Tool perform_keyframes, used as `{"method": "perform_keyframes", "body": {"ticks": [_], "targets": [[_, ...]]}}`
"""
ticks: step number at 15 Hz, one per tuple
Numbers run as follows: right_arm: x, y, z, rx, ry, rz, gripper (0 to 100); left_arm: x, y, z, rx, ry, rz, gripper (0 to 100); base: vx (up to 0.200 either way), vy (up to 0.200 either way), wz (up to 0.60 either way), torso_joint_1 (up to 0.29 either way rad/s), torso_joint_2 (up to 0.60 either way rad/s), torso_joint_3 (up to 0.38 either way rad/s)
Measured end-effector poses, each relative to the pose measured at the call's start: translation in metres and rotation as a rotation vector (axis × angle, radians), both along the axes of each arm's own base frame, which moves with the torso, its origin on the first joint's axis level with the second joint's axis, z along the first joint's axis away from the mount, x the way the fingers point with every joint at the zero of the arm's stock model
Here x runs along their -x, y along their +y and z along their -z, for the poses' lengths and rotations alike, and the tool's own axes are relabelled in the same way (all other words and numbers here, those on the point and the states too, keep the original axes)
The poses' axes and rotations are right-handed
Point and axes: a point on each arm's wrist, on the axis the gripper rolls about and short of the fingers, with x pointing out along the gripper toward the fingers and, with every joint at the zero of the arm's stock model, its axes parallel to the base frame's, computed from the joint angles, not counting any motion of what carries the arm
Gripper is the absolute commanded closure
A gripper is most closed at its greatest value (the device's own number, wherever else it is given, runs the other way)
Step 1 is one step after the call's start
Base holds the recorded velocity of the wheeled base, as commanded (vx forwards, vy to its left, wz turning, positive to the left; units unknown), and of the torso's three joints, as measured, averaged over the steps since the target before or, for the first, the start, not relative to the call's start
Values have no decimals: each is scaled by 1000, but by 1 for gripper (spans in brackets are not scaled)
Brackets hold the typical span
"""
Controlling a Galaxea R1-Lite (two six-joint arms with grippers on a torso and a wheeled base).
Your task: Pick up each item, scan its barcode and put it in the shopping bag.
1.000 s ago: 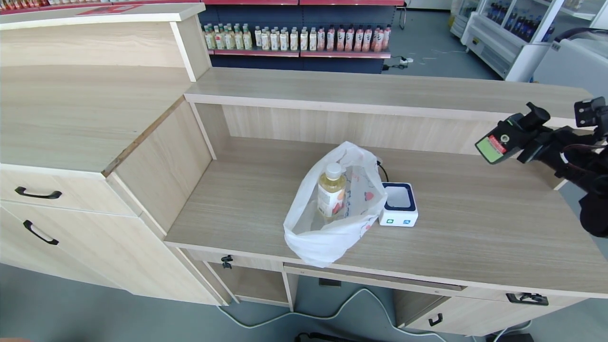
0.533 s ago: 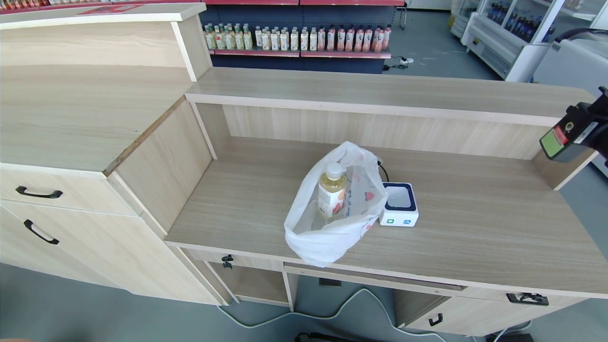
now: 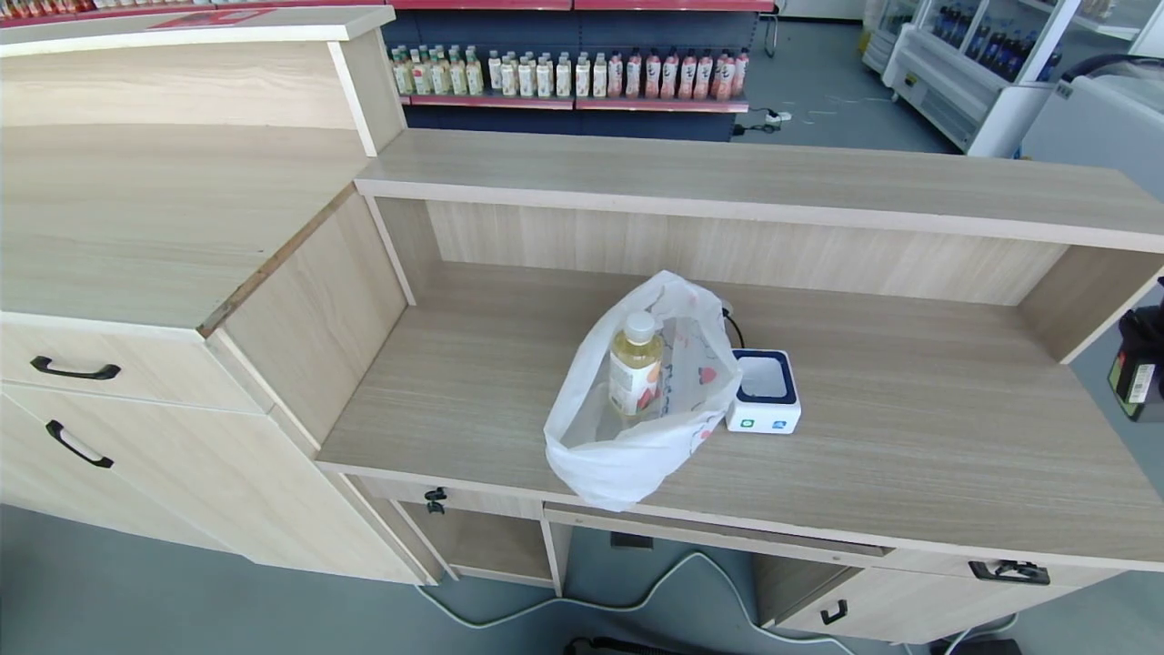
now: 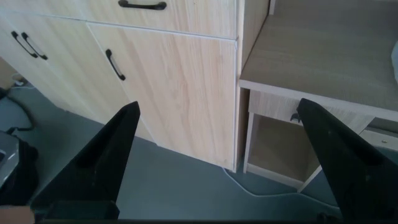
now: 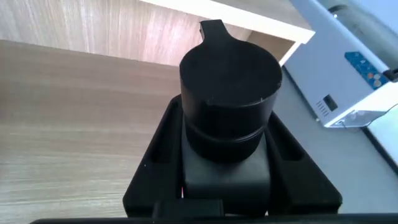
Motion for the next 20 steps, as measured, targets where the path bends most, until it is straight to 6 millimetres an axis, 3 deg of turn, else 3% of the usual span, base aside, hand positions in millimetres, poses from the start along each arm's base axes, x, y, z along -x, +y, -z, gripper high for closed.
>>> {"method": "perform_keyframes", "body": {"ticks": [4,20], "targets": [[3,11,0,-16,-36,-148,100,0,0,0,0,0,0,0,0,0,0,0,0,0],[18,10,1,-77,-49,-134,100,0,0,0,0,0,1,0,0,0,0,0,0,0]]}}
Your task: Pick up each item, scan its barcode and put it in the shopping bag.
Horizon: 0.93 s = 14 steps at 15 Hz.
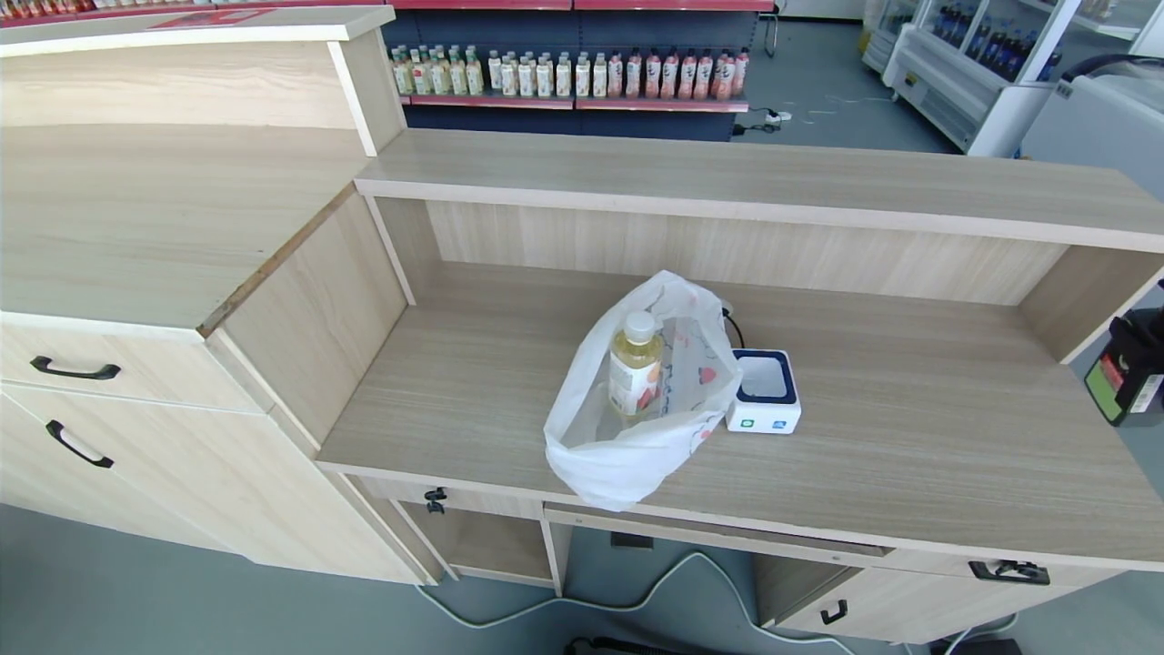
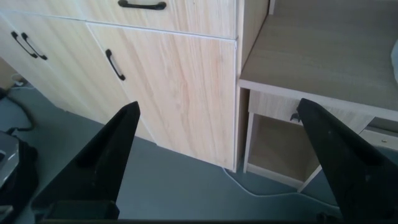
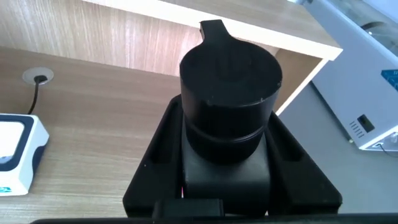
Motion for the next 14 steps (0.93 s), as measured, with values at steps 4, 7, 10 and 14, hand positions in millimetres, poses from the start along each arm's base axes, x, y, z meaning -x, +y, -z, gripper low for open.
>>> {"method": "perform_keyframes", "body": {"ticks": [4,7,10,14], "targets": [[5,-3,2,-10,3,18,100,0,0,0,4,-1,0,0,0,150,0,-1,-1,3],[8,-2,4,-68,-5,4,100,0,0,0,3,-1,1,0,0,200,0,12,6,-1],[12,-2,8,-87,7,16,100,0,0,0,2,-1,2,0,0,200,0,-4,-1,2],[17,2,15,-105,39,-1,100,0,0,0,4,-2,1,0,0,200,0,-1,4,2]]}}
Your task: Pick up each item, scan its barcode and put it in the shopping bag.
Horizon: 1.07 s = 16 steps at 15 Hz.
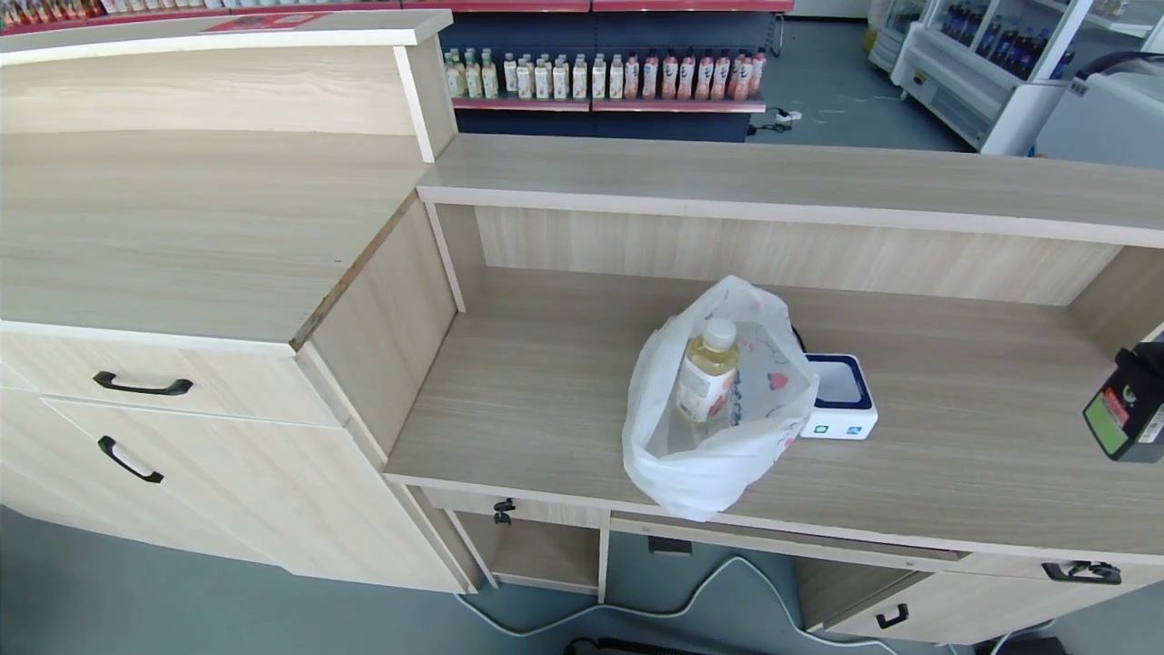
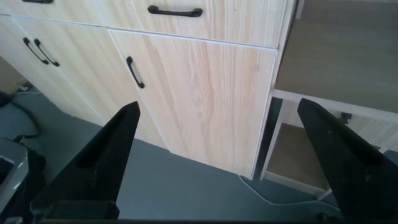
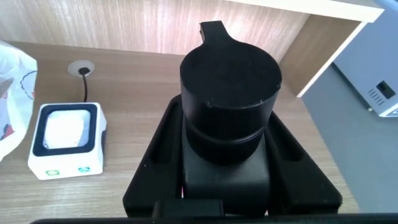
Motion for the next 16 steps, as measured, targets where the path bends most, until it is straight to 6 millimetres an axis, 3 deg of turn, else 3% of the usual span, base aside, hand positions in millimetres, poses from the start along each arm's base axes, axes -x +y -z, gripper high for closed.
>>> {"method": "perform_keyframes", "body": {"ticks": [6,16], "targets": [[-1,2,-2,10,-6,-74,100,0,0,0,13,-2,1,0,0,33,0,0,0,0],[19,14,-1,66,13,-125,100,0,0,0,14,-3,1,0,0,0,0,0,0,0]]}}
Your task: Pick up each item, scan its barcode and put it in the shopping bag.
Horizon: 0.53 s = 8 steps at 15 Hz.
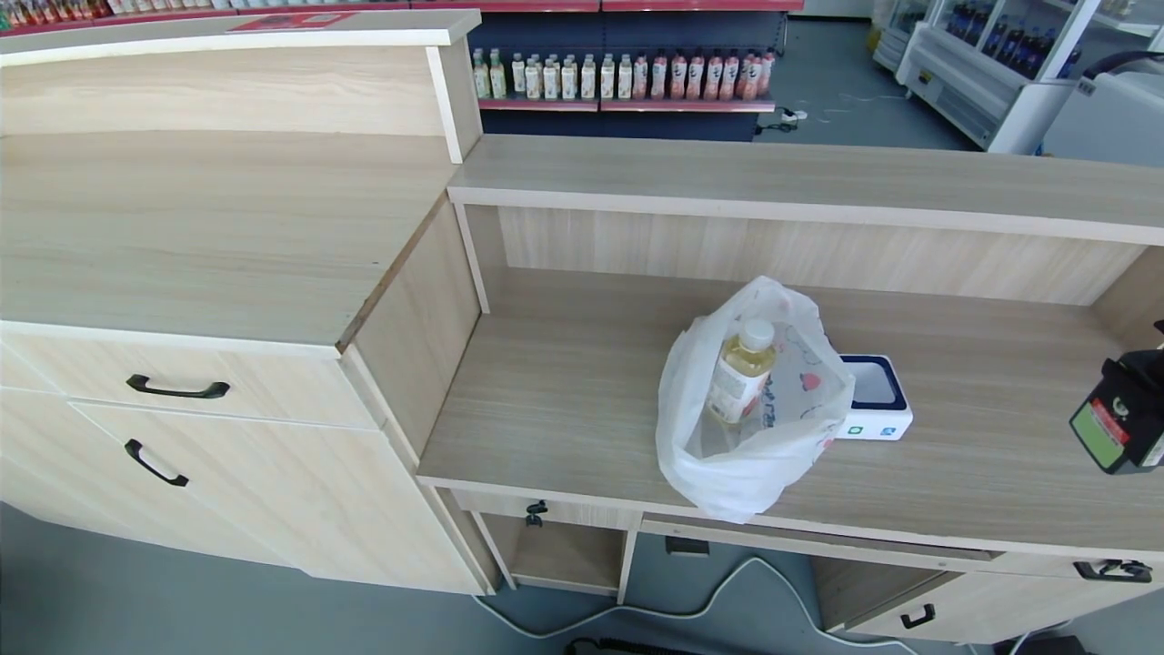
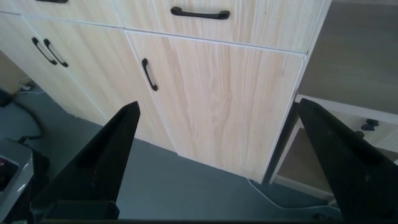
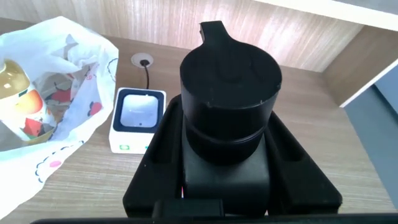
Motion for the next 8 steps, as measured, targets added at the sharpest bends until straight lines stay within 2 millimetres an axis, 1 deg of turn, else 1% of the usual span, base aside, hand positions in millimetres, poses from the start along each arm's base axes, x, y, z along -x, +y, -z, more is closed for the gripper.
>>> {"method": "perform_keyframes", "body": {"ticks": [3,5,6,8], "targets": [[-1,0,-2,8,-8,1,100,0,0,0,0,0,0,0,0,0,0,0,0,0],[-4,-2,-3,8,-14,-3,100,0,0,0,0,0,0,0,0,0,0,0,0,0],[-12,-3,-8,-19,-35,-22,100,0,0,0,0,0,0,0,0,0,0,0,0,0],[-37,4,-25,-111,-118,-118,100,0,0,0,0,0,0,0,0,0,0,0,0,0]]}}
